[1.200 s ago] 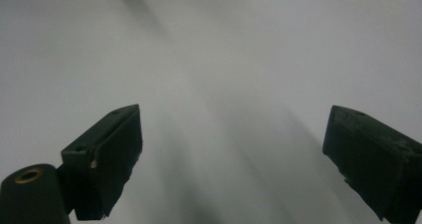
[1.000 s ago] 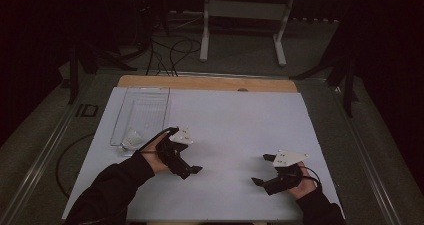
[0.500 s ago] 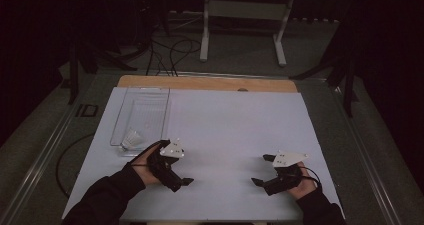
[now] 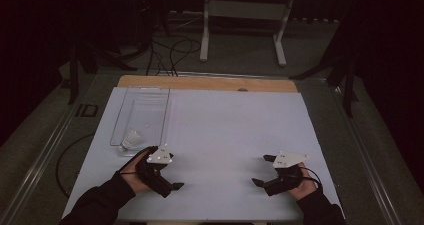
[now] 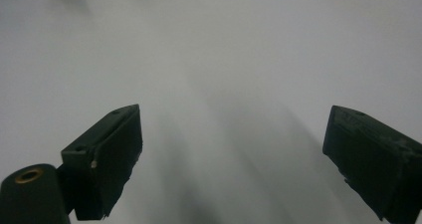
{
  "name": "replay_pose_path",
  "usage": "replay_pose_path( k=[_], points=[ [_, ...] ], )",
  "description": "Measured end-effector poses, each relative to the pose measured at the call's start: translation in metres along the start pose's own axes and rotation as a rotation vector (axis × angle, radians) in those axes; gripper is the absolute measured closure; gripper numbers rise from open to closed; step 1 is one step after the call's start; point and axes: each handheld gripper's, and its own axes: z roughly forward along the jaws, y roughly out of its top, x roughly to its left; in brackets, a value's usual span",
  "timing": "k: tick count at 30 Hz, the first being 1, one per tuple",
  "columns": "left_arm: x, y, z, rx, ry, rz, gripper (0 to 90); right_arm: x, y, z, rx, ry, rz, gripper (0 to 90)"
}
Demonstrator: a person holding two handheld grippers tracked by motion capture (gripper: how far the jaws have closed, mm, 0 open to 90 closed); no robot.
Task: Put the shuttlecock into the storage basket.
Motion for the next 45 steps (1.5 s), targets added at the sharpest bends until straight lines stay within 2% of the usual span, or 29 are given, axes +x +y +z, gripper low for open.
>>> replay_pose_path(
  k=[4,8,10,12,18,26,27,30,32,35,36,43,45],
  points=[
    [0.002,-0.010,-0.006,-0.013,0.025,-0.013,0.1,-0.001,-0.002,-0.003,-0.003,-0.008,0.004,8.7],
    [0.006,-0.019,-0.014,-0.033,0.052,-0.052,0.1,0.000,-0.003,-0.004,-0.002,-0.011,0.009,8.7],
    [0.007,-0.021,-0.016,-0.038,0.060,-0.059,0.1,0.001,-0.003,-0.004,-0.003,-0.009,0.007,8.7],
    [0.008,-0.027,-0.019,-0.037,0.087,-0.085,0.1,0.001,-0.003,-0.005,-0.003,-0.010,0.007,8.7],
    [0.010,-0.036,-0.023,-0.049,0.107,-0.121,0.1,0.002,-0.005,-0.007,-0.003,-0.014,0.012,8.7],
    [0.011,-0.045,-0.029,-0.101,0.140,-0.166,0.1,0.003,-0.006,-0.007,-0.002,-0.024,0.018,8.7],
    [0.011,-0.049,-0.030,-0.117,0.155,-0.183,0.1,0.003,-0.006,-0.007,-0.002,-0.021,0.016,8.7],
    [0.010,-0.054,-0.029,-0.122,0.161,-0.193,0.1,0.002,-0.007,-0.005,0.005,-0.018,0.014,8.7],
    [0.010,-0.057,-0.028,-0.126,0.182,-0.192,0.1,0.002,-0.007,-0.004,0.006,-0.019,0.017,8.7],
    [0.010,-0.059,-0.028,-0.173,0.185,-0.206,0.1,0.002,-0.006,-0.005,-0.002,-0.022,0.020,8.7],
    [0.010,-0.060,-0.028,-0.183,0.173,-0.212,0.1,0.001,-0.006,-0.005,-0.002,-0.025,0.015,8.7],
    [0.003,-0.061,-0.025,-0.178,0.169,-0.208,0.1,0.000,-0.008,-0.004,-0.002,-0.020,0.021,8.7],
    [0.000,-0.062,-0.024,-0.164,0.165,-0.192,0.1,0.000,-0.007,-0.004,0.000,-0.022,0.018,8.7]
  ],
)
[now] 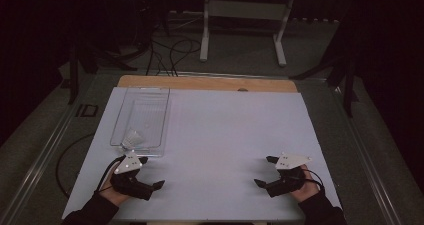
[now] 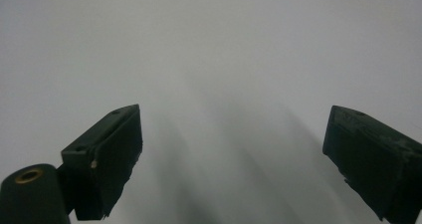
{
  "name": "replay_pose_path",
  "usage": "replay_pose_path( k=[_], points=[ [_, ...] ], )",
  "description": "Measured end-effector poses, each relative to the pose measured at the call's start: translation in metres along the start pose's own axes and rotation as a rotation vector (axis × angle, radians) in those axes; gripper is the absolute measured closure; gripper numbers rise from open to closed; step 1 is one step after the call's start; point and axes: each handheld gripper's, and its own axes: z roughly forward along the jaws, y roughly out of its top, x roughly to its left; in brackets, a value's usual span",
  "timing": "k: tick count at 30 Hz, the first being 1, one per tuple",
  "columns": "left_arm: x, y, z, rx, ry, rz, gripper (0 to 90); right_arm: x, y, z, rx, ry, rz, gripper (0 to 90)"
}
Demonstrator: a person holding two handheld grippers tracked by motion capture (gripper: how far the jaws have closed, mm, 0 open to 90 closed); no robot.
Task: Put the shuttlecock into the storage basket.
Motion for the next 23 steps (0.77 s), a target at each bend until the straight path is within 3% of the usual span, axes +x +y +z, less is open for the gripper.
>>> replay_pose_path(
  k=[10,23],
  points=[
    [0.0025,-0.0027,-0.0011,-0.019,0.010,-0.022,0.1,0.0024,0.0015,0.0003,0.003,-0.007,-0.015,8.7],
    [0.0001,-0.0022,0.0013,-0.015,0.005,-0.004,0.1,0.0026,0.0005,0.0030,0.019,-0.003,-0.019,8.7]
  ],
)
